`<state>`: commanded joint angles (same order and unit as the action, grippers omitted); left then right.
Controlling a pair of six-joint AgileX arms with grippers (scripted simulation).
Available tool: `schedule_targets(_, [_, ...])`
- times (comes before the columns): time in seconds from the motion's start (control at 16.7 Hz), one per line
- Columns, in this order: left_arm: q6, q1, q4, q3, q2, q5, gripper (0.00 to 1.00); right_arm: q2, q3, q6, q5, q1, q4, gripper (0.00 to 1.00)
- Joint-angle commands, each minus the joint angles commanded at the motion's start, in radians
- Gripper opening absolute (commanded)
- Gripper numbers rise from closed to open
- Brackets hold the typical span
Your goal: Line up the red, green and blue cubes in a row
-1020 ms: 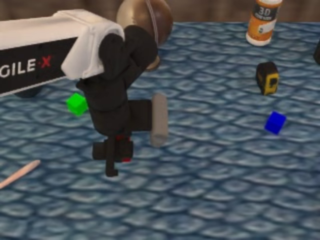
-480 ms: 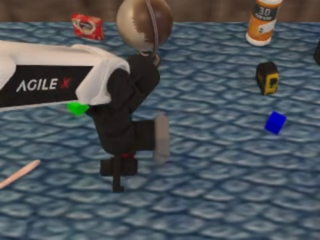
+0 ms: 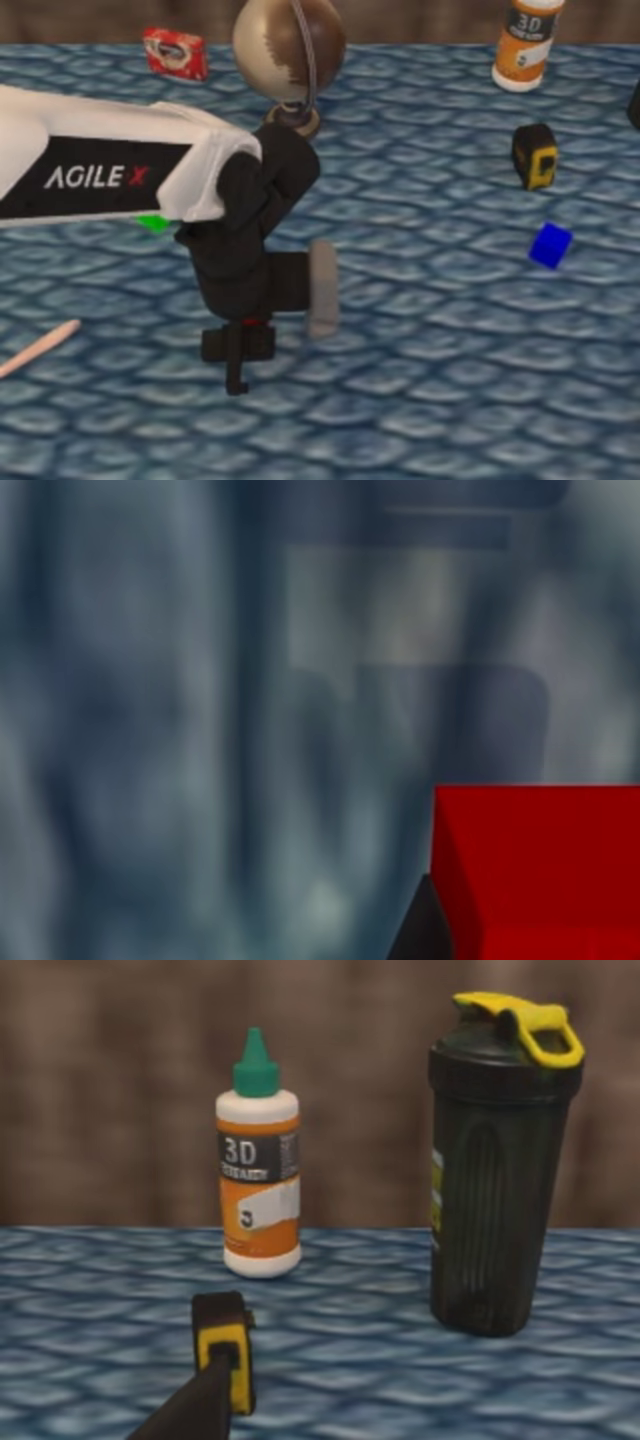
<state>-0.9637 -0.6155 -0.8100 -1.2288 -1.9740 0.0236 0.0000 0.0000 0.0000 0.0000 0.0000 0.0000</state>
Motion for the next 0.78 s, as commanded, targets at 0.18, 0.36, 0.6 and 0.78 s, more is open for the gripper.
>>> schedule_targets(0.18, [0.0, 0.0, 0.0, 0.0, 0.0, 0.0, 0.38, 0.0, 0.0, 0.0, 0.0, 0.0, 0.0, 1.0])
schedule_targets(0.36, [0.0, 0.0, 0.0, 0.0, 0.0, 0.0, 0.6, 0.0, 0.0, 0.0, 0.0, 0.0, 0.0, 1.0])
schedule_targets(0.6, [0.0, 0.0, 0.0, 0.0, 0.0, 0.0, 0.9, 0.0, 0.0, 0.0, 0.0, 0.0, 0.0, 1.0])
schedule_targets(0.78, [0.0, 0.0, 0.0, 0.0, 0.0, 0.0, 1.0, 0.0, 0.0, 0.0, 0.0, 0.0, 0.0, 1.0])
